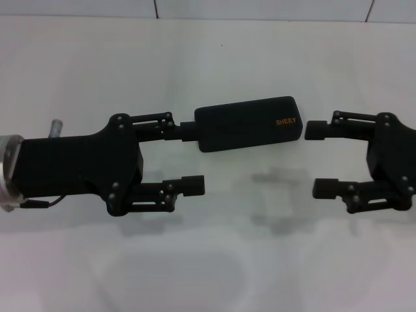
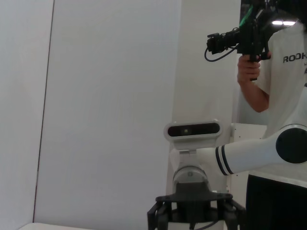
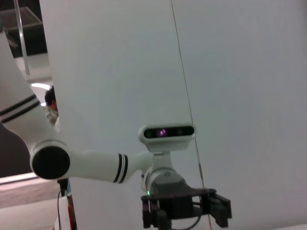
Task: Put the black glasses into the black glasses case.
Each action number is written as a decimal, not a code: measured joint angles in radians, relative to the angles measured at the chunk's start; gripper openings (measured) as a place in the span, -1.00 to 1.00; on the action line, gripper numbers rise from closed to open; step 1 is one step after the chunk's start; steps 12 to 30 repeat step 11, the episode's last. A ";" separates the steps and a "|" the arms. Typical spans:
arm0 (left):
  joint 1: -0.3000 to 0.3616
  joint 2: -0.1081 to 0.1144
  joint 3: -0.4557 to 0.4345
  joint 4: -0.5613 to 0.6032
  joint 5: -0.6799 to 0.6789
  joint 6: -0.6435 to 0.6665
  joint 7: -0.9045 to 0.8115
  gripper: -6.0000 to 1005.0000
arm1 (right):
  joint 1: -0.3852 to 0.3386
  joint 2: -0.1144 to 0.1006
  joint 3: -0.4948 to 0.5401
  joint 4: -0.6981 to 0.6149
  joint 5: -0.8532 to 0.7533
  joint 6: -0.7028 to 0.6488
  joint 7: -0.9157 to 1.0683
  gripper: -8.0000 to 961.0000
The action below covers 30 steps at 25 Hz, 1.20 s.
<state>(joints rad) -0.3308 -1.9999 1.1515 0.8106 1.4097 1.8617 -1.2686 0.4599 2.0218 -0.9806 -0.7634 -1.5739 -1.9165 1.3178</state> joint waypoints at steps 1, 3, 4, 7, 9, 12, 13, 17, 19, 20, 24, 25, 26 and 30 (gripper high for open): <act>0.000 0.000 0.000 0.000 0.000 0.000 0.000 0.42 | 0.003 0.000 -0.010 0.000 0.001 0.010 0.000 0.68; 0.000 -0.001 -0.006 0.000 0.000 0.000 -0.001 0.42 | 0.013 0.001 -0.016 0.007 0.002 0.023 0.000 0.68; 0.000 -0.001 -0.009 -0.001 0.000 0.000 -0.001 0.42 | 0.015 0.001 -0.017 0.010 0.002 0.026 0.000 0.68; 0.001 -0.003 -0.021 -0.001 0.001 0.001 -0.002 0.42 | 0.017 0.001 -0.018 0.014 0.005 0.038 -0.001 0.68; 0.001 -0.003 -0.024 -0.001 0.004 0.001 -0.003 0.42 | 0.018 0.001 -0.018 0.014 0.005 0.044 -0.001 0.68; 0.001 -0.003 -0.024 -0.001 0.008 0.001 -0.003 0.42 | 0.018 0.002 -0.018 0.014 0.005 0.050 -0.002 0.68; 0.001 -0.003 -0.024 -0.001 0.008 0.001 -0.003 0.42 | 0.018 0.002 -0.018 0.014 0.005 0.050 -0.002 0.68; 0.001 -0.003 -0.024 -0.001 0.008 0.001 -0.003 0.42 | 0.018 0.002 -0.018 0.014 0.005 0.050 -0.002 0.68; 0.001 -0.003 -0.024 -0.001 0.008 0.001 -0.003 0.42 | 0.018 0.002 -0.018 0.014 0.005 0.050 -0.002 0.68; 0.001 -0.003 -0.024 -0.001 0.008 0.001 -0.003 0.42 | 0.018 0.002 -0.018 0.014 0.005 0.050 -0.002 0.68; 0.001 -0.003 -0.024 -0.001 0.008 0.001 -0.003 0.42 | 0.018 0.002 -0.018 0.014 0.005 0.050 -0.002 0.68; 0.001 -0.003 -0.024 -0.001 0.008 0.001 -0.003 0.42 | 0.018 0.002 -0.018 0.014 0.005 0.050 -0.002 0.68; 0.001 -0.003 -0.024 -0.001 0.008 0.001 -0.003 0.42 | 0.018 0.002 -0.018 0.014 0.005 0.050 -0.002 0.68; 0.001 -0.003 -0.024 -0.001 0.008 0.001 -0.003 0.42 | 0.018 0.002 -0.018 0.014 0.005 0.050 -0.002 0.68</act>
